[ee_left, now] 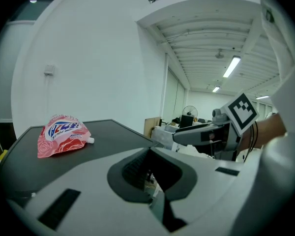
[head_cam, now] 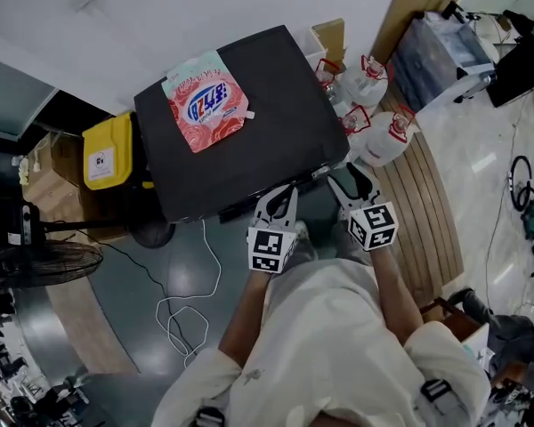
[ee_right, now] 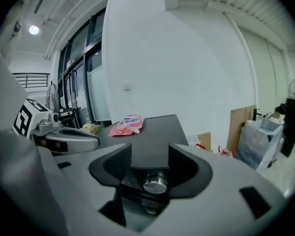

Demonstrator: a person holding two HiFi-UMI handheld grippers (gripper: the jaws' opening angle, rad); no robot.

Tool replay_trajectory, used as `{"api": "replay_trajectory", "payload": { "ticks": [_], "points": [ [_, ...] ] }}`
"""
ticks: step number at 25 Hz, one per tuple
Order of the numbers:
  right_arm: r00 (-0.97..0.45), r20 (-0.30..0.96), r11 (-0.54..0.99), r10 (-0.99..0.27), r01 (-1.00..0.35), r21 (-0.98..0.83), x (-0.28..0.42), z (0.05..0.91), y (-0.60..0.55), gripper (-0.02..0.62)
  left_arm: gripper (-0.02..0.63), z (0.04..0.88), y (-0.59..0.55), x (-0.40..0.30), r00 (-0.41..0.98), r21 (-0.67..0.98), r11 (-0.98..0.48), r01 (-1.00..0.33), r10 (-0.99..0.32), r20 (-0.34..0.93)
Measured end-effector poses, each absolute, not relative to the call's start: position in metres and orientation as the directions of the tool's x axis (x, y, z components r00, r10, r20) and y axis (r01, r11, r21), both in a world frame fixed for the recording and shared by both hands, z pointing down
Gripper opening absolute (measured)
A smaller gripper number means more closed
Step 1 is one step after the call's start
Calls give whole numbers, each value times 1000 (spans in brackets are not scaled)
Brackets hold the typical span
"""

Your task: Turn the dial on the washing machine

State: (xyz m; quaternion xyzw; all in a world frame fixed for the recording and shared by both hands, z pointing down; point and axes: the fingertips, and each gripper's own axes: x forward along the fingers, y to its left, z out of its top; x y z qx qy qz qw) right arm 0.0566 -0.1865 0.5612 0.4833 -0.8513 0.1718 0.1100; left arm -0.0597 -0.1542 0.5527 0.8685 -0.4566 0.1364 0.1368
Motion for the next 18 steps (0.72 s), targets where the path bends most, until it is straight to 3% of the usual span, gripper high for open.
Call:
{"api": "replay_trajectory", "payload": {
  "ticks": [18],
  "points": [
    [-495, 346, 473, -797, -868, -151, 54, 550, -196, 233, 12, 545, -167, -60, 549, 111, -549, -829, -759, 348]
  ]
}}
